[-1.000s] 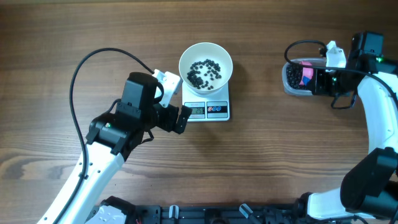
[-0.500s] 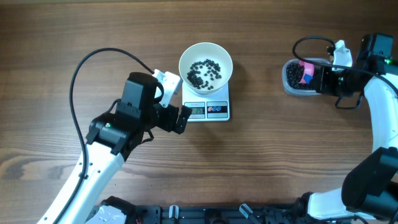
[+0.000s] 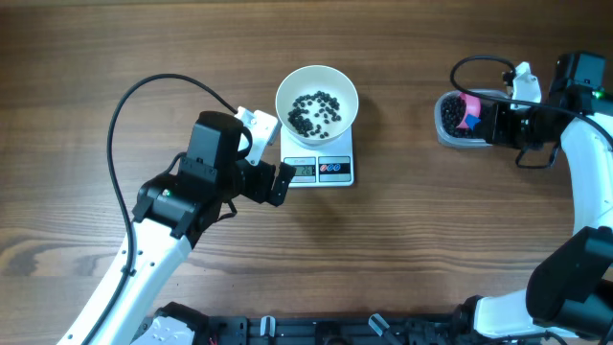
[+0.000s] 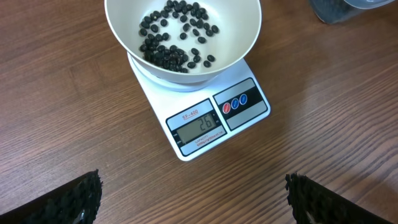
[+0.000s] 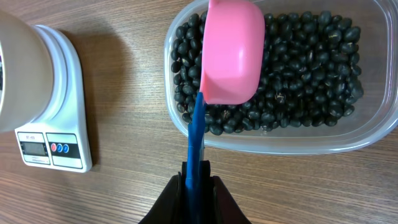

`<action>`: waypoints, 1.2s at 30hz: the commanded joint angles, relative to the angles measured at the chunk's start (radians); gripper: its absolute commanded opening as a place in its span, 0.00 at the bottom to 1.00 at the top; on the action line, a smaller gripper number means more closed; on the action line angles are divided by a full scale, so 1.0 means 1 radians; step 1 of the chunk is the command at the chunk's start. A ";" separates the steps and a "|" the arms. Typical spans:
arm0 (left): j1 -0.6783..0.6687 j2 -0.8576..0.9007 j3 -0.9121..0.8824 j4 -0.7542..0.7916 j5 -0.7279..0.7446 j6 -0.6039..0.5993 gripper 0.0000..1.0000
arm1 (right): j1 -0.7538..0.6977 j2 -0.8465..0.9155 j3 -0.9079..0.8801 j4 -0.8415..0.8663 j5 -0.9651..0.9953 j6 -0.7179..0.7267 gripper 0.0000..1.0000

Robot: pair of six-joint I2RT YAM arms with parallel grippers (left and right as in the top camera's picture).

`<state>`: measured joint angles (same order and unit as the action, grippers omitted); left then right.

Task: Scoop item into bowl and weigh 150g on scale
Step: 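Drag the scoop through the black beans with the right gripper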

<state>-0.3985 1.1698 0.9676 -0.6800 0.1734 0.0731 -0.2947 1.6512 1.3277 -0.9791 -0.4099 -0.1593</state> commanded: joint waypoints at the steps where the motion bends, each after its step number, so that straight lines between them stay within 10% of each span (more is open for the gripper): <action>1: -0.005 0.003 -0.006 0.003 0.016 0.002 1.00 | 0.001 0.013 -0.008 -0.016 -0.058 -0.022 0.04; 36: -0.005 0.003 -0.006 0.003 0.016 0.002 1.00 | -0.047 0.013 -0.008 -0.016 -0.122 0.007 0.04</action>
<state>-0.3985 1.1698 0.9676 -0.6800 0.1734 0.0731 -0.3397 1.6512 1.3277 -1.0035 -0.4751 -0.1585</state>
